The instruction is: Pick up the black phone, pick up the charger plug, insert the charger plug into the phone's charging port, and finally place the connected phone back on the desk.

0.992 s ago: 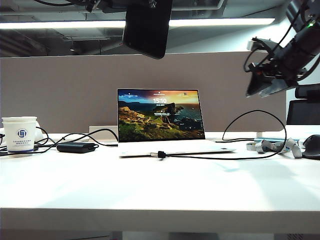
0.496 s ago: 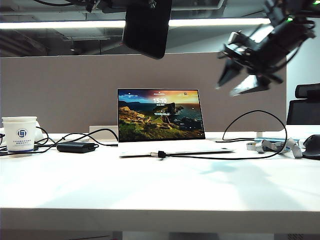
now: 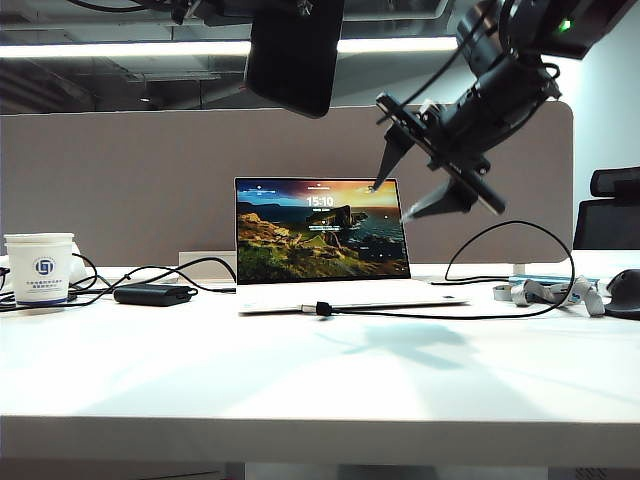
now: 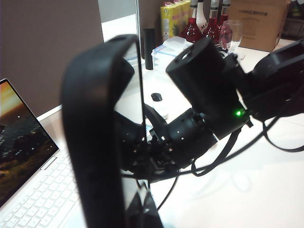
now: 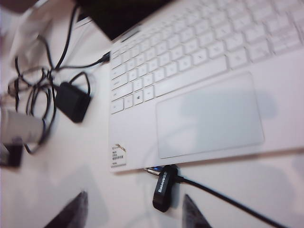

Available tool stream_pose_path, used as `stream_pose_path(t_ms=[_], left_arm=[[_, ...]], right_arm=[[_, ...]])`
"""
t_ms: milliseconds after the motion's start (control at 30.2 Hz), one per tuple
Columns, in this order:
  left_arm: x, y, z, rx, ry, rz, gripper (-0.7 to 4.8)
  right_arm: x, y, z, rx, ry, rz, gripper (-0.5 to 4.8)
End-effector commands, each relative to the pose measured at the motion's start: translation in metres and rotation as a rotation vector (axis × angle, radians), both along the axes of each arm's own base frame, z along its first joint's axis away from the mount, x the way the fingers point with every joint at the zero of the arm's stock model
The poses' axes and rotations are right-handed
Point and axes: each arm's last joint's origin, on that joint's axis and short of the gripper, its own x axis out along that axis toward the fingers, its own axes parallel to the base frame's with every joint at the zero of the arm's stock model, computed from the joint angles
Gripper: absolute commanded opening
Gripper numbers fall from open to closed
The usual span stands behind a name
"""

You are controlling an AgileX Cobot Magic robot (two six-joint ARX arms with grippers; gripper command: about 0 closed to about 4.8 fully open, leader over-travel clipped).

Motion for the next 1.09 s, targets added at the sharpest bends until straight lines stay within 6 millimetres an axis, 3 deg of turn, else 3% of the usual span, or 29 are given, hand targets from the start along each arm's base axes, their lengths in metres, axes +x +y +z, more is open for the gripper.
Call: stream_pose_path(t_ms=[33, 331, 761, 860, 1091], left_arm=[[-0.005, 0.003, 0.014, -0.031, -0.071, 0.020, -0.06], [-0.010, 0.006, 0.021, -0.040, -0.095, 0.040, -0.06], [-0.019, 0.011, 0.032, -0.064, -0.139, 0.040, -0.06], [-0.020, 0.011, 0.034, -0.066, -0.144, 0.040, -0.06], [-0.023, 0.012, 0.036, -0.071, -0.152, 0.040, -0.05]], right_arm=[[0.006, 0.001, -0.008, 0.107, 0.091, -0.083, 2.52], [0.016, 0.020, -0.044, 0.316, 0.319, -0.106, 2.75], [0.015, 0.049, -0.068, 0.392, 0.422, -0.166, 2.75], [0.014, 0.055, -0.071, 0.379, 0.412, -0.153, 2.74], [0.009, 0.071, -0.070, 0.199, 0.160, -0.002, 2.74]])
